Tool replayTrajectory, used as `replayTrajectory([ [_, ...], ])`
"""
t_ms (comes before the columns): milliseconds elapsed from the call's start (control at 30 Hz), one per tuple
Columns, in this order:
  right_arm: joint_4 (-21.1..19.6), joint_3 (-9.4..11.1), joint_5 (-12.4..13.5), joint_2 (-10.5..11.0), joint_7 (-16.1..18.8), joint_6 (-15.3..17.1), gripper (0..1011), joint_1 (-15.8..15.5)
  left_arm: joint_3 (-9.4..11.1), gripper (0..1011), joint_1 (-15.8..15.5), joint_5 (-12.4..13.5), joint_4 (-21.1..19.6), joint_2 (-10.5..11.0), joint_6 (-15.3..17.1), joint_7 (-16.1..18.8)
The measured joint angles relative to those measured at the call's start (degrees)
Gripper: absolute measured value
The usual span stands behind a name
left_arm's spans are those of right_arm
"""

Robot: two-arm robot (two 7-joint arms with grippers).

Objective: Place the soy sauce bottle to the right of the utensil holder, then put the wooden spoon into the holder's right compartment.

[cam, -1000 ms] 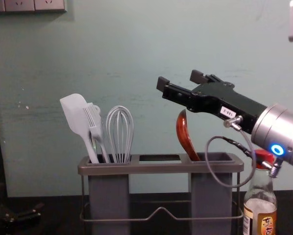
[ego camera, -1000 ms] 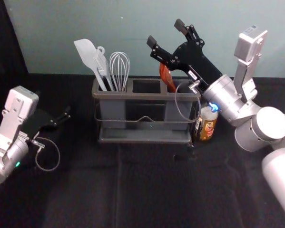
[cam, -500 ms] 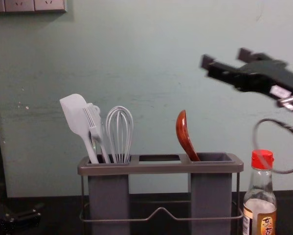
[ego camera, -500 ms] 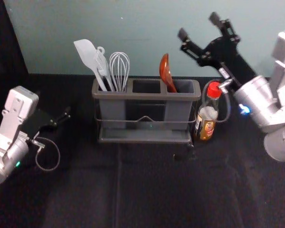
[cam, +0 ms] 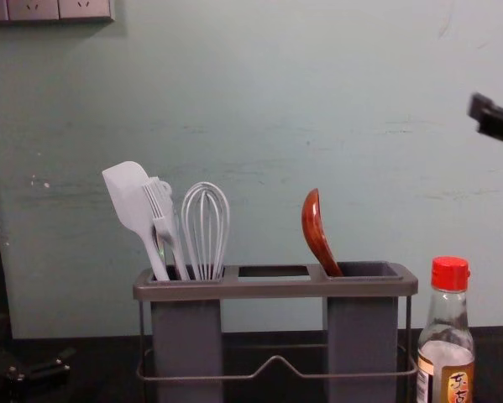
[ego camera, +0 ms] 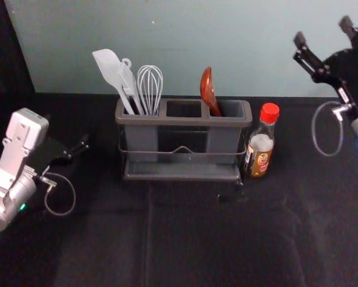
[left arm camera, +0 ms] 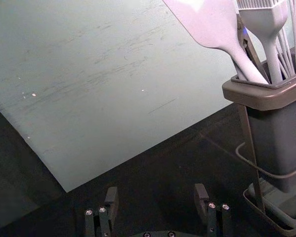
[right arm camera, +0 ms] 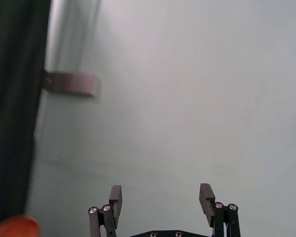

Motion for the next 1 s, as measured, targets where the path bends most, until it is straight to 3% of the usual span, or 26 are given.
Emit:
replayTrajectory([
  [100, -0.2, 0.8, -3.9, 0.1, -3.1, 2.0, 1003, -0.9, 0.0, 1005, 0.0, 0.0, 0.0, 0.0, 0.0, 0.0],
  [233, -0.7, 1.7, -7.3, 0.2, -6.0, 6.0, 1002, -1.8, 0.0, 1005, 0.0, 0.0, 0.0, 0.0, 0.0, 0.0],
  [367, -0.7, 2.3, -8.9, 0.0, -6.9, 9.0, 1003, -2.3, 0.0, 1005, 0.0, 0.0, 0.0, 0.0, 0.0, 0.0],
  [800, 2.4, 2.6, -12.8, -1.2, -7.4, 11.6, 1003, -3.0, 0.0, 1005, 0.0, 0.0, 0.0, 0.0, 0.0, 0.0],
  [1000, 5.1, 1.7, -16.9, -1.7, -8.3, 12.3, 1003, -3.0, 0.0, 1005, 0.0, 0.0, 0.0, 0.0, 0.0, 0.0],
])
